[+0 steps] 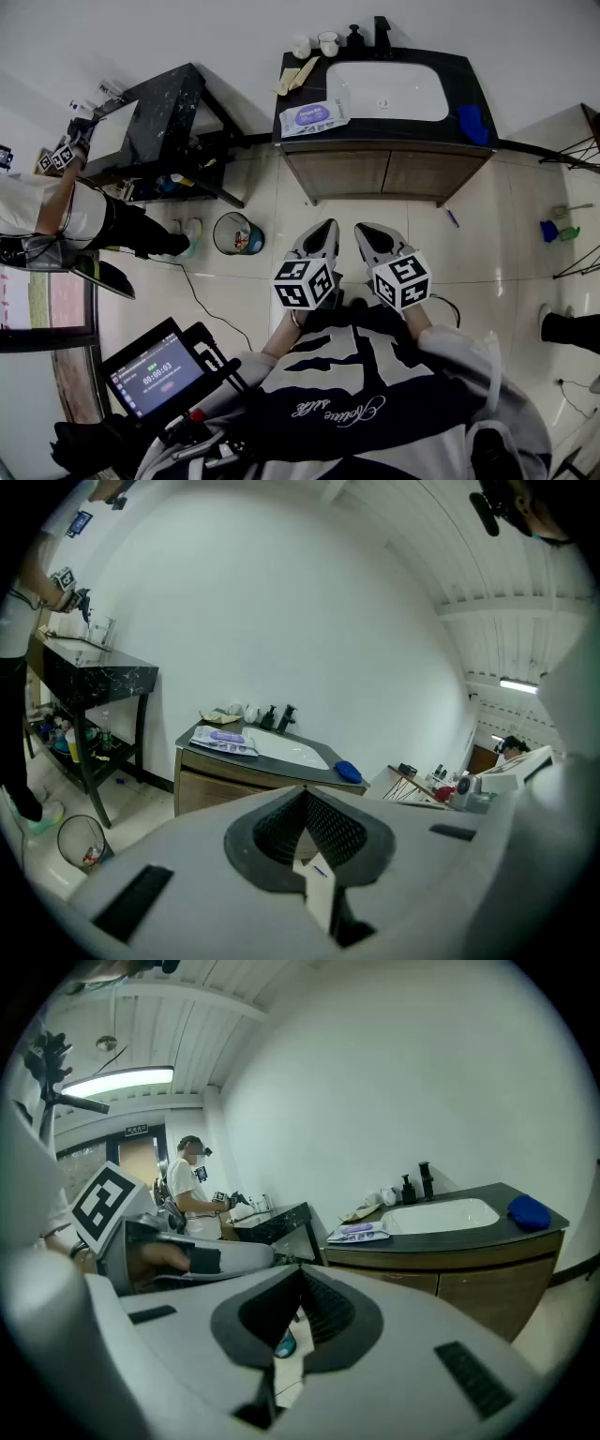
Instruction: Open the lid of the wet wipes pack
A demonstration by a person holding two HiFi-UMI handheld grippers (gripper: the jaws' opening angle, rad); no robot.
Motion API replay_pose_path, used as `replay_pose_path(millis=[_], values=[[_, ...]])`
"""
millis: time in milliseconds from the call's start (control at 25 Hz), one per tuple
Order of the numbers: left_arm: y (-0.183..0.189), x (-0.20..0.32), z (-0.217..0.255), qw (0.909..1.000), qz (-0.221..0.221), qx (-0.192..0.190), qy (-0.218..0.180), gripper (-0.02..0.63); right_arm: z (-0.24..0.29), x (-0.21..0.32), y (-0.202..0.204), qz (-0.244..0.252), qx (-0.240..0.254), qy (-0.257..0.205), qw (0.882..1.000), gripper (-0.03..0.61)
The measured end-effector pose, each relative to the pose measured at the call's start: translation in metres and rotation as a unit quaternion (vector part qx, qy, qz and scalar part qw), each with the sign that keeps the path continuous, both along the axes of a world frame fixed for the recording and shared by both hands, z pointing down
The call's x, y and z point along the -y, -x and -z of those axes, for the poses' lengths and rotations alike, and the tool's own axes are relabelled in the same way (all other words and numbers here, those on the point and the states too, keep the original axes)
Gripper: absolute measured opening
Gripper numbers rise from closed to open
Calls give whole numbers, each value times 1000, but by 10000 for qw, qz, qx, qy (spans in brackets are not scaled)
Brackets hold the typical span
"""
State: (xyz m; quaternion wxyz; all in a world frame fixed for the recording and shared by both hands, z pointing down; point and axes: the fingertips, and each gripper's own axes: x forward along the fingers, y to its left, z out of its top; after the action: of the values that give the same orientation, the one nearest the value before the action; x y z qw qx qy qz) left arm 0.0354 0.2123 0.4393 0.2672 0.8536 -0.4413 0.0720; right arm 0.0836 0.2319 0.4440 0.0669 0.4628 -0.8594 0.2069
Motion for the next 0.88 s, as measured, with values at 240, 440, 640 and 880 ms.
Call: replay_pose_path(millis=[240, 440, 640, 880], values=[[-2, 22, -6, 9998, -33, 209, -51, -2, -11, 21, -6, -16, 49, 123, 9999, -2], [7, 83, -21, 9998, -42, 129, 125, -2, -18, 77, -6, -166, 263, 255, 9992, -3], [23, 155, -24, 9998, -118, 118, 146, -2, -21, 137, 7, -304, 438, 377, 9979, -2], [41, 225, -40, 9990, -302, 121, 315, -2, -30, 200, 30, -352, 593, 532, 9962, -2]])
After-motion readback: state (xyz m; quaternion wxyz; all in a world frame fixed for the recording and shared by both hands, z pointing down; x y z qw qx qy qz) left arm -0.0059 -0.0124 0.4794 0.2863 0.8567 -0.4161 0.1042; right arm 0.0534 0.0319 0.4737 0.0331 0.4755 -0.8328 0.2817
